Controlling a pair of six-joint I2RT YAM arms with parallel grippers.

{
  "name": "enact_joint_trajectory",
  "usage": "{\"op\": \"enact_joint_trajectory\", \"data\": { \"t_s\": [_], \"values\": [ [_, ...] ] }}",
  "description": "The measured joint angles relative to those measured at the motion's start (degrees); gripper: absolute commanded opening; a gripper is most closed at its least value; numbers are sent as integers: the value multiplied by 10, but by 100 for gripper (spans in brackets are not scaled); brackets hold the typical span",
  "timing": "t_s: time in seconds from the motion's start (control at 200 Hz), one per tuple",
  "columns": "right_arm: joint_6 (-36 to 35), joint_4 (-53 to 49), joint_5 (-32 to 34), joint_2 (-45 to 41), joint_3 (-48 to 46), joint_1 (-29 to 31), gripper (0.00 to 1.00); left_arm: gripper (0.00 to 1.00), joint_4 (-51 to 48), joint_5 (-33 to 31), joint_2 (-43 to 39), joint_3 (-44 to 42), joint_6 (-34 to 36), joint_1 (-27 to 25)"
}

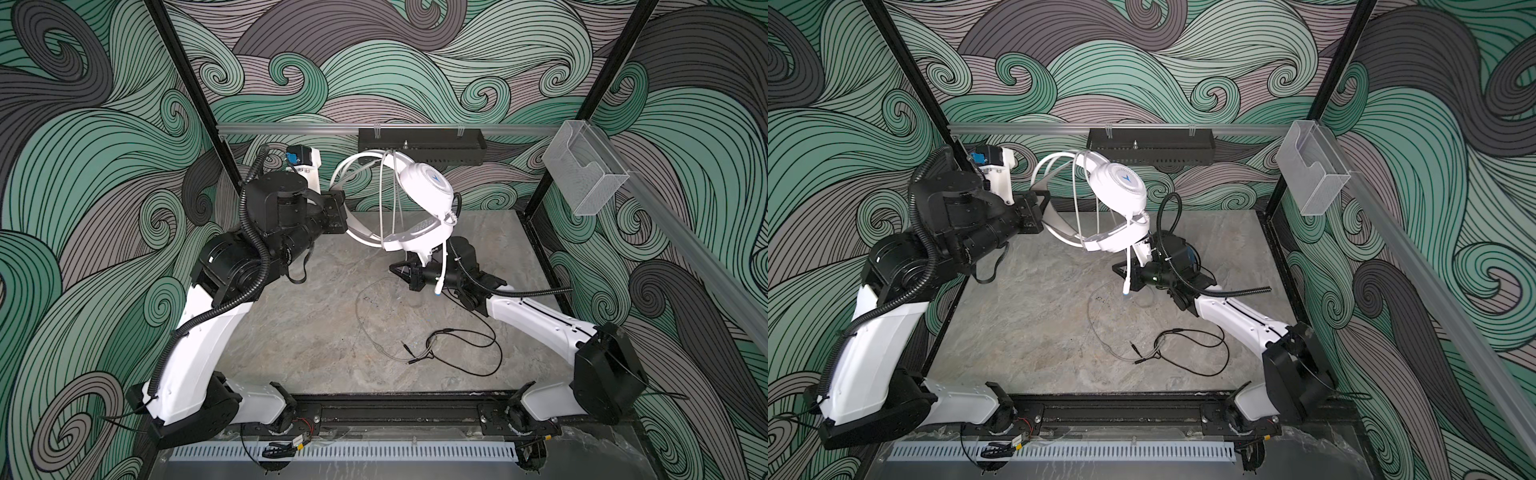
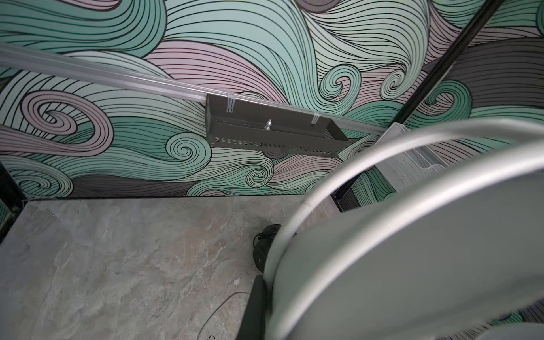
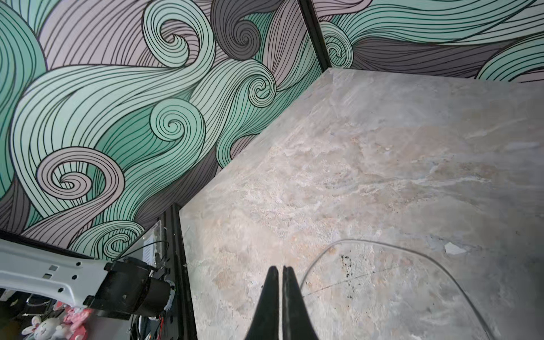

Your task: Wrap the headphones

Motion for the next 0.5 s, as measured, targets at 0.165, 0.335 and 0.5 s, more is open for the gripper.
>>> {"op": "enact_joint_trajectory", "data": {
  "t_s": [0.165,0.335,0.5],
  "values": [
    [-43,-67,70,-70,-8,55,0,0,29,-40,16,-1,-52,10],
    [-80,-125,146,-132,-12,96,0,0,49,-76,39,-12,-102,25],
    [-113,-178,212,-156,-10,123,0,0,68,-109,73,-28,-123,30]
  ]
}}
